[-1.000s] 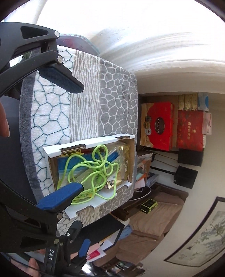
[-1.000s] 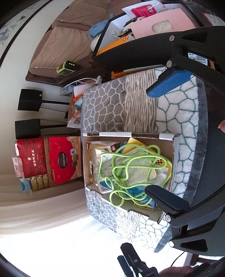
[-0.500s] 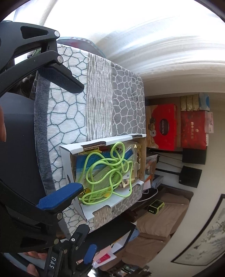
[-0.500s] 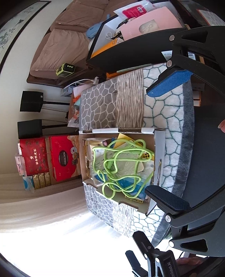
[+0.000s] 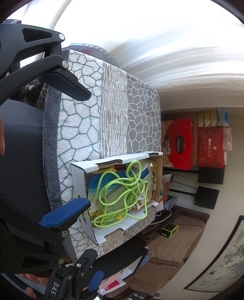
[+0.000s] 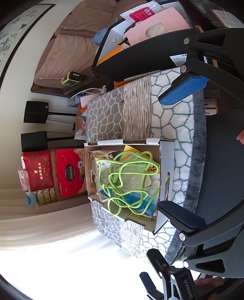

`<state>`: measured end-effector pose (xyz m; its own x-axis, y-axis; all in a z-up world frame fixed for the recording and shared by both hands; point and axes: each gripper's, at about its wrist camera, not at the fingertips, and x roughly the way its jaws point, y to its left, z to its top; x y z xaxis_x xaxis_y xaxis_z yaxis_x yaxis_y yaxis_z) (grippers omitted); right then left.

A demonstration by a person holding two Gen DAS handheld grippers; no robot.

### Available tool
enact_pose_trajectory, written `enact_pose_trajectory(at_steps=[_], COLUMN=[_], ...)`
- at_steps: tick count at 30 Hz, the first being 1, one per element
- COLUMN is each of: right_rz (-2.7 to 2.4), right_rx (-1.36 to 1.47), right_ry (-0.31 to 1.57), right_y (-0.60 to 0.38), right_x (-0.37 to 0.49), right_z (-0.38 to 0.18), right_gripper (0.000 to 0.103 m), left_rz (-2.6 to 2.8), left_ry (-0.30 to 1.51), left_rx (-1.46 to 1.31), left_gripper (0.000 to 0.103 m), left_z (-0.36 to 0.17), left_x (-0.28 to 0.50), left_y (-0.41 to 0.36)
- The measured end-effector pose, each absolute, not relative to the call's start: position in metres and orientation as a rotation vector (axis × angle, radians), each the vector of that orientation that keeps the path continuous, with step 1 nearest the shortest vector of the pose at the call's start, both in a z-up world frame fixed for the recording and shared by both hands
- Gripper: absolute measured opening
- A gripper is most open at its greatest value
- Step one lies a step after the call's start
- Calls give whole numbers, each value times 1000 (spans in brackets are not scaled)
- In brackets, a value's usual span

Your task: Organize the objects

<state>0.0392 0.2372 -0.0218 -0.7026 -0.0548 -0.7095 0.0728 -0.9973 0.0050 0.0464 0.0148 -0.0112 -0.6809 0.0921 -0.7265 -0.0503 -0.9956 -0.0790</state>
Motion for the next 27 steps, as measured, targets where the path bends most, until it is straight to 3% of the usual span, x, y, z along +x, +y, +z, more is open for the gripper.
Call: enact_pose_trajectory(at_steps=[27], right_rz=[-2885], right_rx=[1135], right_ry=[62], right_y=[232], right_x=[47], right_z=[-20], right_gripper=[102], left_rz=[2843], left_ry=[-59], left_rx=[-1209], left_gripper=[103], left_z=[-15], left_x=[47], left_y=[13])
